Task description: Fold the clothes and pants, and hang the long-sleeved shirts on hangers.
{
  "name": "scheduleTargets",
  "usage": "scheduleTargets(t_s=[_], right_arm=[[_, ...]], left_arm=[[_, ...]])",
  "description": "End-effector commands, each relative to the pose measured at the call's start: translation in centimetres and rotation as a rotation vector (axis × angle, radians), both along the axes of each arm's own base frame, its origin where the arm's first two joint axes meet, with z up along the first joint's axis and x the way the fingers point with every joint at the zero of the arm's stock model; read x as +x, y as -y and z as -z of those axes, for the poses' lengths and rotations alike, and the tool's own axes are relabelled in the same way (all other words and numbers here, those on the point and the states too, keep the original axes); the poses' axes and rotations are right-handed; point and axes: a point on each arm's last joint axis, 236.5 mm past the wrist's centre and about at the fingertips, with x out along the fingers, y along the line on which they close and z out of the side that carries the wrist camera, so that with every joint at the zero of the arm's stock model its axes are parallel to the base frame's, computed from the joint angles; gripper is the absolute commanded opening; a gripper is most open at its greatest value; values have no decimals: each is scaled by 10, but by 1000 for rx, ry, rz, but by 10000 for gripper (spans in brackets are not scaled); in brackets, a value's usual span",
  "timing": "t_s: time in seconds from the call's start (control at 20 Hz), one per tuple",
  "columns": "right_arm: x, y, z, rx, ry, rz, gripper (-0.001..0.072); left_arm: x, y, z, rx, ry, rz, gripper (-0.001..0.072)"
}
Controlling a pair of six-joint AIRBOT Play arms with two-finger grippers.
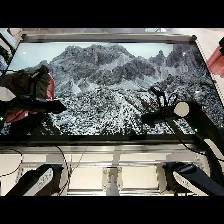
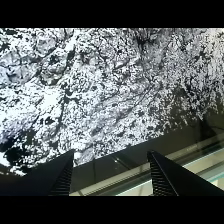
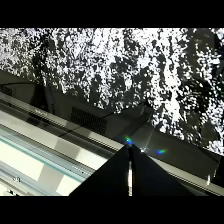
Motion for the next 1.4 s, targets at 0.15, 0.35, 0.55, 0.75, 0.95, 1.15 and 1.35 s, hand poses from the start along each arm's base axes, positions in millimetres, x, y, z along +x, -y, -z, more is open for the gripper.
scheduleTargets(t_s=[0.15,0.35,0.55,0.75,0.95,1.15,1.35], right_arm=[[0,-1,0,3,-1,-1,13],[1,-1,-1,4,3,1,13],[7,-2,-2,9,27,10,13],[9,-2,-3,12,39,15,13],[17,-3,-5,18,69,27,13],[25,-4,-8,27,103,41,13],[26,-3,-8,27,107,42,13]], left_arm=[[0,0,0,0,0,-1,539],[0,0,0,0,0,-1,539],[0,0,0,0,0,-1,539],[1,1,-1,-7,3,-3,538],[18,-5,5,3,34,-36,536],[53,-33,16,96,123,-115,457],[114,-123,-17,-25,284,-775,504]])
